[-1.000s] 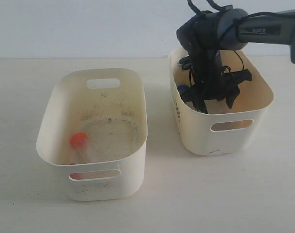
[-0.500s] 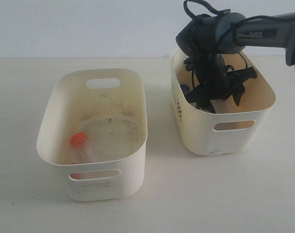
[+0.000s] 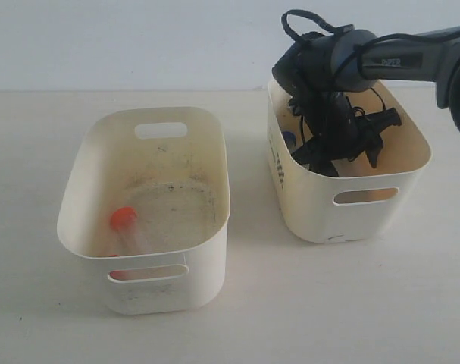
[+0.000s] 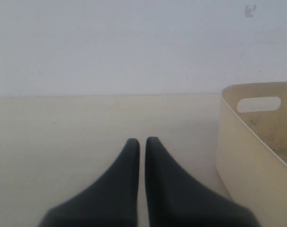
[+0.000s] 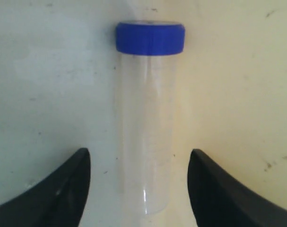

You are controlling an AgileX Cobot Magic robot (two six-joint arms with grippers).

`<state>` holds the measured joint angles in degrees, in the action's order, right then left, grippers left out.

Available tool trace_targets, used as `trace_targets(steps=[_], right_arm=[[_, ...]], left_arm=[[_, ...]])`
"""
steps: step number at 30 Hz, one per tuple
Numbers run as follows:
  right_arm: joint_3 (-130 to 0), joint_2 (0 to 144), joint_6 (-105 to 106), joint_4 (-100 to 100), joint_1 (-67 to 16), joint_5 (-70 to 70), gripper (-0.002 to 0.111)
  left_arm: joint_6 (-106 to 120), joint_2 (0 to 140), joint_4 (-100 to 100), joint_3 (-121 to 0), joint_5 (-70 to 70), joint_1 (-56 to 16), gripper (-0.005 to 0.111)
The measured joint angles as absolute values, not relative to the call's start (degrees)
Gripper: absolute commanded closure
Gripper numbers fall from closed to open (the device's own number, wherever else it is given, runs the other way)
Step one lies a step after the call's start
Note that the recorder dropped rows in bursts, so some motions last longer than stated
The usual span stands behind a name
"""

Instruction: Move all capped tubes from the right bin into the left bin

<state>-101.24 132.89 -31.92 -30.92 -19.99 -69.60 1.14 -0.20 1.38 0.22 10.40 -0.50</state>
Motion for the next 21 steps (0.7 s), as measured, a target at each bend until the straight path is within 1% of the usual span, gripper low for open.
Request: trace_targets(steps=[10,12,15,17,19,21], right_arm=[[-101.4,133.8,-32.5,-32.1,-20.2,-69.8,0.050],[-101.4,133.9,-33.2,-32.8,-20.3,-69.8,0.052],[-101.4,134.2,-33.5,-34.1,-20.6,-69.7,0.063],[-101.4,134.4,-33.9,-34.5,-20.4,-69.6,0.072],[-101.4,134.7,-34.2,-34.4,-20.0,-69.6,0.077],[-101.4,134.8,-34.6,-34.2,-19.8,-69.9,0.077]], left_arm=[[1.1,-0.2,1.4,0.2,10.4,-0.5,0.103],[1.1,-0.2,1.4,0.2,10.4,-0.5,0.103],[1.1,-0.2,1.4,0.2,10.4,-0.5,0.103],[1.1,-0.2,1.4,0.2,10.4,-0.5,0.103],[1.1,-0.2,1.4,0.2,10.4,-0.5,0.103],[1.1,-0.2,1.4,0.2,10.4,-0.5,0.103]])
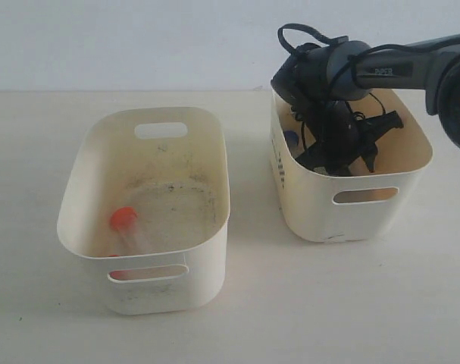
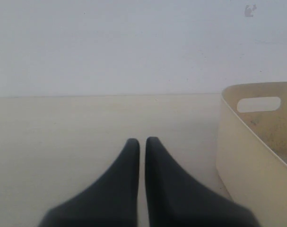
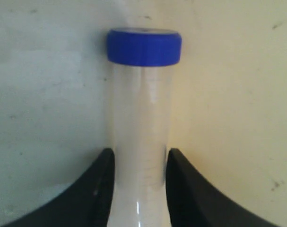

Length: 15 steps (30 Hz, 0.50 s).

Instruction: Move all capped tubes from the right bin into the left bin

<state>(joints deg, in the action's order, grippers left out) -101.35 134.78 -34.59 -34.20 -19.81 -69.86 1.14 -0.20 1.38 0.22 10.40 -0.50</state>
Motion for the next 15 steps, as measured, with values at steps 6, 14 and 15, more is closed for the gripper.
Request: trace_targets(steps=[6,14,15], right_arm=[[-101.4,134.9,-34.7,-34.9,-18.7,-69.9,0.077],[-101.4,134.9,-34.7,-35.1,-18.7,-70.0,0.094],[-101.4,134.9,-34.7,-35.1,-18.7,-70.0,0.100]], left_arm=[[1.1,-0.2,1.4,0.2,10.4,-0.5,0.103],[1.1,-0.2,1.4,0.2,10.4,-0.5,0.103],[1.1,-0.2,1.4,0.2,10.4,-0.5,0.103]])
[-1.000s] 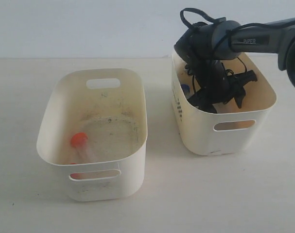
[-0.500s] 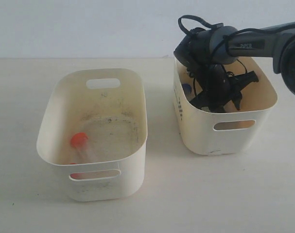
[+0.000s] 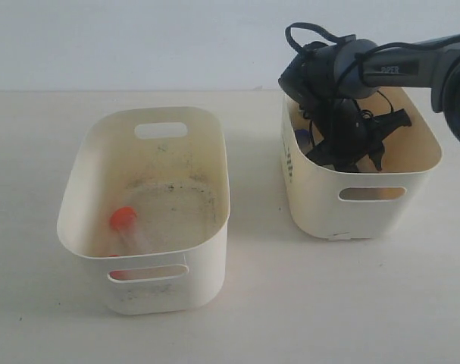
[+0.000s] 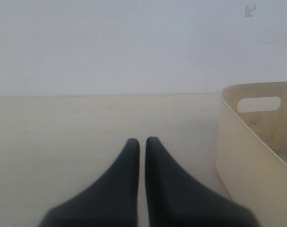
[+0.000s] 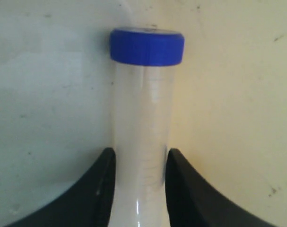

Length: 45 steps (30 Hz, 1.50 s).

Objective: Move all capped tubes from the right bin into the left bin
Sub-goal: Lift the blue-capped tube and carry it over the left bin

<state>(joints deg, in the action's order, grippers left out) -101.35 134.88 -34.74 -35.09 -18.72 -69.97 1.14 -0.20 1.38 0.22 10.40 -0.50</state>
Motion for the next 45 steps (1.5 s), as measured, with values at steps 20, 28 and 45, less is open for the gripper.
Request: trace_targets(steps=[20,28,45], right_arm=[[-101.4,133.2,-35.2,-35.1,-18.7,-69.8,0.108],[-101.4,128.3,-35.2,-32.5,-18.7,-69.8,0.108],[-101.2,114.1,-32.5,-21.8,-19.6,-69.8,0.108]], left_arm=[[1.1,-0.2,1.4,0.2,10.4,-0.5,0.103],[1.1,-0.2,1.4,0.2,10.4,-0.5,0.103],[1.1,-0.2,1.4,0.2,10.4,-0.5,0.103]])
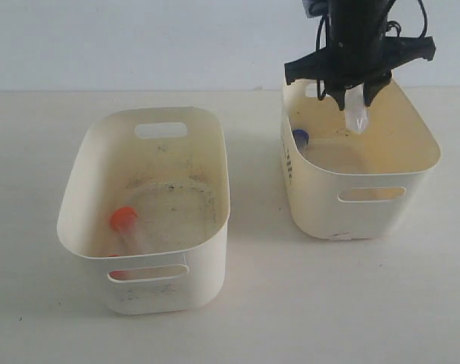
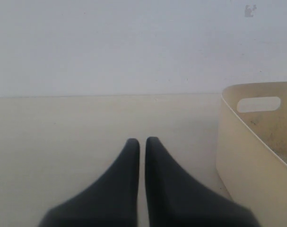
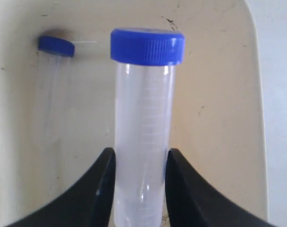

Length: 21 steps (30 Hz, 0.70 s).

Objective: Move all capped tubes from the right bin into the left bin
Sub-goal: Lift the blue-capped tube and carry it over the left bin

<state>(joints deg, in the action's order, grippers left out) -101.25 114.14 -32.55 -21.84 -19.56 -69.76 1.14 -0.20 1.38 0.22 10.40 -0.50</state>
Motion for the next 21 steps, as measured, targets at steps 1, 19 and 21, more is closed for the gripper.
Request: trace_targets(steps=[1,19,21], right_arm=[[-101.2,113.2,-32.0,-21.6,-19.9,-69.8,0.108],[-101.1,98.7,-15.4,12.8,-21.5,-68.0,0.108],[-101.1,98.5,-14.4,15.9,-22.6,-67.4,0.108]], left_arm=[[1.1,-0.2,1.4,0.2,10.4,-0.5,0.103],[1.1,-0.2,1.4,0.2,10.4,-0.5,0.103],[1.1,-0.2,1.4,0.2,10.4,-0.5,0.103]])
